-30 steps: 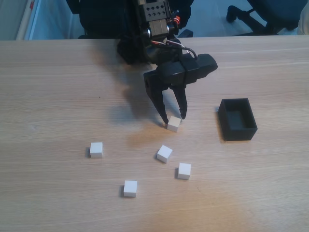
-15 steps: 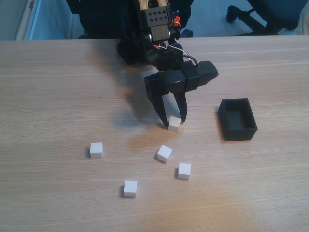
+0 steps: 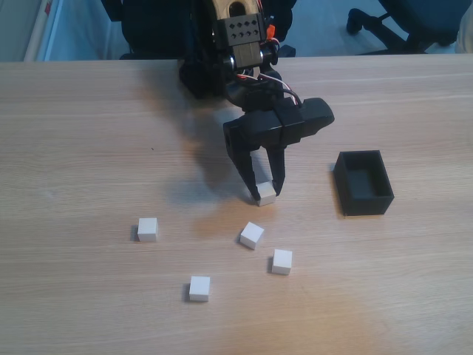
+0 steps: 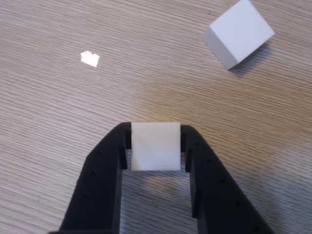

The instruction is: Pick blocks and place them in the box.

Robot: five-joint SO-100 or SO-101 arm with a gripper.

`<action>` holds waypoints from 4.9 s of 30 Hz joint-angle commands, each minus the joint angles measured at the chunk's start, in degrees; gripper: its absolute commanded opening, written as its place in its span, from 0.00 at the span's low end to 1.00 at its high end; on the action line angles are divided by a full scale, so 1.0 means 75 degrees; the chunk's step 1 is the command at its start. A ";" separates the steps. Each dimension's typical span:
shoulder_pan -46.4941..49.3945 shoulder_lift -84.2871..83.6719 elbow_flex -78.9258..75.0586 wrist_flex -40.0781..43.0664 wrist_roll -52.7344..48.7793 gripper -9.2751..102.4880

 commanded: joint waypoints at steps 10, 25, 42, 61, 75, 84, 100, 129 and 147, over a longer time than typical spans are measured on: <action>-0.0363 0.0844 -0.0527 -0.0012 0.0082 0.08; -0.2391 0.0117 -0.3141 0.1125 0.0656 0.08; -0.3363 -0.0293 -0.3574 0.2074 0.1570 0.21; -0.0434 0.1125 -0.3492 0.5684 0.4840 0.19; 0.0352 -0.1207 -0.4828 0.4910 0.5777 0.25; 0.0656 -0.2355 -0.5227 0.4266 0.5039 0.26; 0.1172 -0.3527 -0.5648 0.3422 0.4453 0.26; 0.0070 -0.1629 -0.4805 0.3082 0.4230 0.08; -0.3293 -0.0457 -0.4723 0.3387 0.4301 0.10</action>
